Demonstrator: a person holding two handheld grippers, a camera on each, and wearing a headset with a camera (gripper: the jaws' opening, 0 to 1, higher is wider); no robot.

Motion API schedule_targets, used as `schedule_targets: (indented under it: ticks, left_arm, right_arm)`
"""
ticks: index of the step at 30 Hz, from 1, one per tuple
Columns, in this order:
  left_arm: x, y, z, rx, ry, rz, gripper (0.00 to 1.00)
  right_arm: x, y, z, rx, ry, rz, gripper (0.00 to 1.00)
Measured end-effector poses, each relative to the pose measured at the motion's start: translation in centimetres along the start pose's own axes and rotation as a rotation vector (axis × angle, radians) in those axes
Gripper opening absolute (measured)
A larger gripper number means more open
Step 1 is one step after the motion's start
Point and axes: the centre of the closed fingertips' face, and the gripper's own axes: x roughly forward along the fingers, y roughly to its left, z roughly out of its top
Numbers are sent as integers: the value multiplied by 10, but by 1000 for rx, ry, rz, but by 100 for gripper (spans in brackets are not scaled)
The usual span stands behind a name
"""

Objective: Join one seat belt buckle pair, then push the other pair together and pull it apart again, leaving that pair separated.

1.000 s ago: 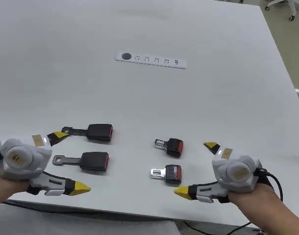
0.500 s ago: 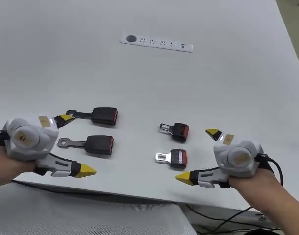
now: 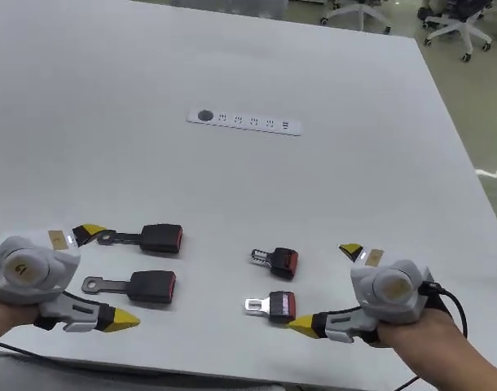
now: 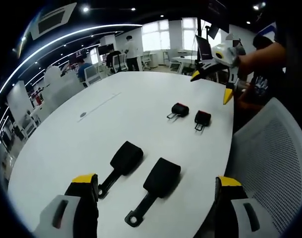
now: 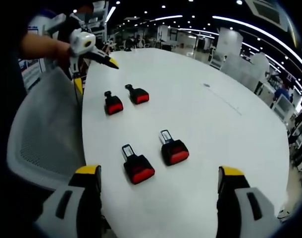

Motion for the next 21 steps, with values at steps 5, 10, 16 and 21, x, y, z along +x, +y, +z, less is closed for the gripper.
schedule_targets:
  ticks: [5,10,16,21]
  left_arm:
    - [-11,5,-15,-10,16,8,100]
    - [-24,15,-19,-47,-1,30,99]
    - [-33,24,-29,-52,5,46,98]
    - [-40,31,-33,-60,1,64,97]
  right_arm:
    - [-7,4,-6,11,-10,-5,100]
    - [-15,8,-11,36,-19,-16,100]
    - [-20,14,-13,42,-20,-28,100]
    - [-22,19,-11,51,-28,-31,100]
